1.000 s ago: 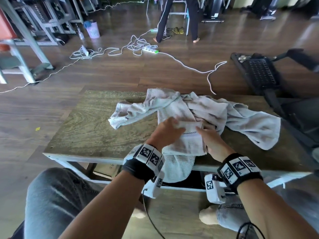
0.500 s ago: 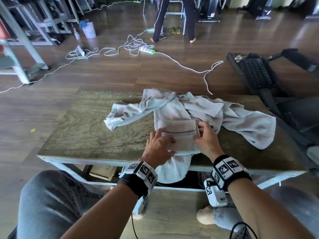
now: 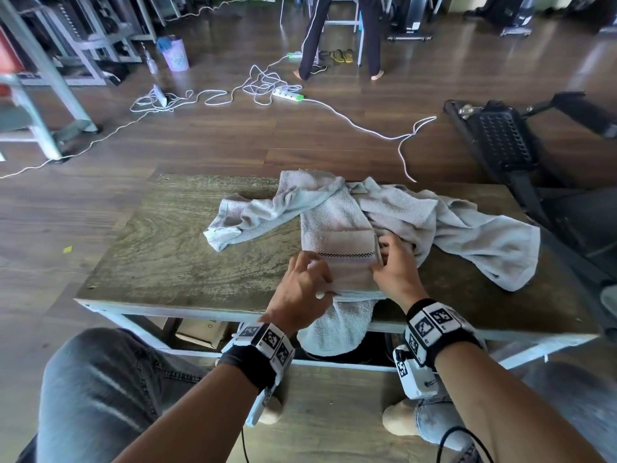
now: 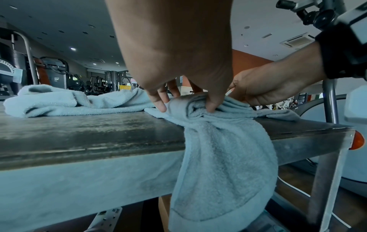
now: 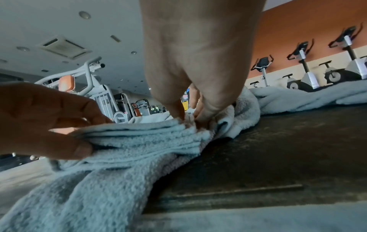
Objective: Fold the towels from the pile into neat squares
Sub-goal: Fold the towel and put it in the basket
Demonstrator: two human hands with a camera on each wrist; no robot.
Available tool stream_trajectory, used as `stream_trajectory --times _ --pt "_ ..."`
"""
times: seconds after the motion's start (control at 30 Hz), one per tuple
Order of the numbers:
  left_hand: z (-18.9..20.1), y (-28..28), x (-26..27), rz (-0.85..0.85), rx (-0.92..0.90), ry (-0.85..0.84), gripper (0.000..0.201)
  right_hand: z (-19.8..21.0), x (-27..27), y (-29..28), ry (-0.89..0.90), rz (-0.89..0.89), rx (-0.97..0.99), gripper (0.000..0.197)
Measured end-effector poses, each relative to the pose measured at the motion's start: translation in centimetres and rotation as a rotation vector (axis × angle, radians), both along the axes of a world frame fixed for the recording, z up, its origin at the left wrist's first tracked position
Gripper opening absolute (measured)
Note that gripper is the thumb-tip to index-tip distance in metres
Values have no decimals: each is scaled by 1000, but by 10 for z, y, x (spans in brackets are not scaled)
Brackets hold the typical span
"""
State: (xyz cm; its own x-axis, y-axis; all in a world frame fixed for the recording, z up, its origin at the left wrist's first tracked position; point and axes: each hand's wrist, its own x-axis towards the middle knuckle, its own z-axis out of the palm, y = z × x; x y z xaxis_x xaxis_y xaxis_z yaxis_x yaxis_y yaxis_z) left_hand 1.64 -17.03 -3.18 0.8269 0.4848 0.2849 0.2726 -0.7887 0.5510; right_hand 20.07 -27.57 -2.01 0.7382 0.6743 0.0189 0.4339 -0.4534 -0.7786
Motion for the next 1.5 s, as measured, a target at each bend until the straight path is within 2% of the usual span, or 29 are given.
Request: stream_trajectory --times 0.17,0.3,0.4,0.47,0.53,0.6,0.67,0.8,0.93,1.07,1.2,1.23,1.3,1.37,1.4,1.47,1.5 --pt "1 0 1 -12 8 -19 22 -3 0 -4 -62 -28 51 37" --pt "1 -1 7 20 -2 85 39 -16 1 -4 -253 15 53 35" --pt "-3 3 13 133 -103 190 47 -16 -6 -7 -478 140 44 43" --pt "-7 5 17 199 -129 276 55 -15 -11 -8 -507 278 -46 52" --pt "-9 6 21 249 -204 291 62 -22 -17 -6 -421 374 -240 61" --pt "2 2 26 316 -356 212 52 -34 -21 -6 -365 402 -384 65" --pt "12 0 31 371 -538 169 36 -39 -22 -6 -370 408 -410 65" --pt "15 11 43 455 -663 169 37 -38 -18 -4 -339 434 -456 66" --pt "25 12 47 392 -808 156 19 -35 -16 -5 -291 447 -393 68" --pt "39 12 47 315 -876 105 16 -19 -10 -9 -123 375 -217 72" --pt "58 11 42 296 -977 -53 20 7 -10 -16 -74 180 -24 45" --pt "65 11 39 282 -1000 -79 23 13 -10 -16 -41 124 -6 43" --pt "77 10 34 239 -1052 -131 32 29 -12 -14 30 70 0 49" --pt "90 8 25 200 -1164 -226 51 45 -18 -14 121 63 42 53" --pt "96 7 20 168 -1204 -267 53 55 -23 -13 194 65 79 55" --pt "108 3 7 101 -1247 -324 40 70 -33 -11 337 73 109 61" --pt "114 2 0 82 -1264 -340 36 77 -39 -11 355 70 112 68"
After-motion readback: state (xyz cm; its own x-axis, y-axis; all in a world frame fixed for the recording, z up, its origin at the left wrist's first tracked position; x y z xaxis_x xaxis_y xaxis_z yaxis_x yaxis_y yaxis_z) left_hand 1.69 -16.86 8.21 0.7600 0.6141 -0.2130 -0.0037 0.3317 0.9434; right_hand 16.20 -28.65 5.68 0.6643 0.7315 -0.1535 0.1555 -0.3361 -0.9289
